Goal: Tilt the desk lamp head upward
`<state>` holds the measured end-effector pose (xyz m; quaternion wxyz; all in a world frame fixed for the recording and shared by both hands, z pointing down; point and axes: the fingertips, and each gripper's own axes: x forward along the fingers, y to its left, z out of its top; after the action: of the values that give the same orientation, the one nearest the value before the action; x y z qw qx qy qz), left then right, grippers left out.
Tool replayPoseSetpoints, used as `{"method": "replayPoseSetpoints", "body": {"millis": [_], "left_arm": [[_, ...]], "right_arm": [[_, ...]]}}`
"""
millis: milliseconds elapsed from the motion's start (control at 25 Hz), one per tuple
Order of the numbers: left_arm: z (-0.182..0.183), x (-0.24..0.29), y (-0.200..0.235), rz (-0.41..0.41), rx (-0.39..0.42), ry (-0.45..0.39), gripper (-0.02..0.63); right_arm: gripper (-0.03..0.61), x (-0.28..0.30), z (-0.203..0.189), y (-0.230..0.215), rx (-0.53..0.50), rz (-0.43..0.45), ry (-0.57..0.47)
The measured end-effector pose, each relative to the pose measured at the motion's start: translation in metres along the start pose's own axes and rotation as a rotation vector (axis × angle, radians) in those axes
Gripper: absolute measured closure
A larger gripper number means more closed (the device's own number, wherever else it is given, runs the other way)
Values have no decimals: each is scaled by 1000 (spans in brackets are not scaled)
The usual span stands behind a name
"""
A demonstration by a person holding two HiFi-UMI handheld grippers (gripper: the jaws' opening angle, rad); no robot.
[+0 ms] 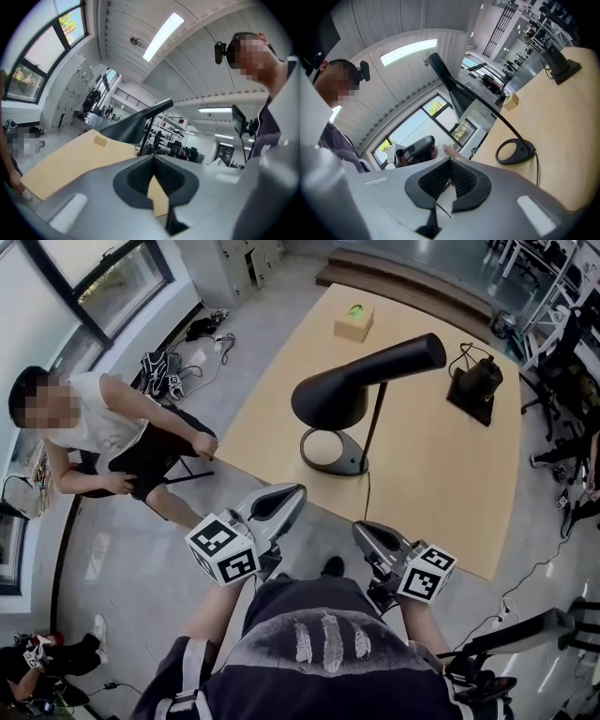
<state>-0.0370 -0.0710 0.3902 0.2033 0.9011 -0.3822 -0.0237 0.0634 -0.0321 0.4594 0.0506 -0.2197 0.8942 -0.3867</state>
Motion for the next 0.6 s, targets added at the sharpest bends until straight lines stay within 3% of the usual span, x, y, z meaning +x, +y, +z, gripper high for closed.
{"method": "replayPoseSetpoints", "body": {"millis": [400, 600], "left_arm": [[8, 6, 24, 121, -25, -21, 611], [19, 16, 43, 141, -35, -49, 611]], "right_arm": [[580, 2, 30, -27, -20, 33, 15], [580, 9, 43, -46, -18, 0, 24]]}}
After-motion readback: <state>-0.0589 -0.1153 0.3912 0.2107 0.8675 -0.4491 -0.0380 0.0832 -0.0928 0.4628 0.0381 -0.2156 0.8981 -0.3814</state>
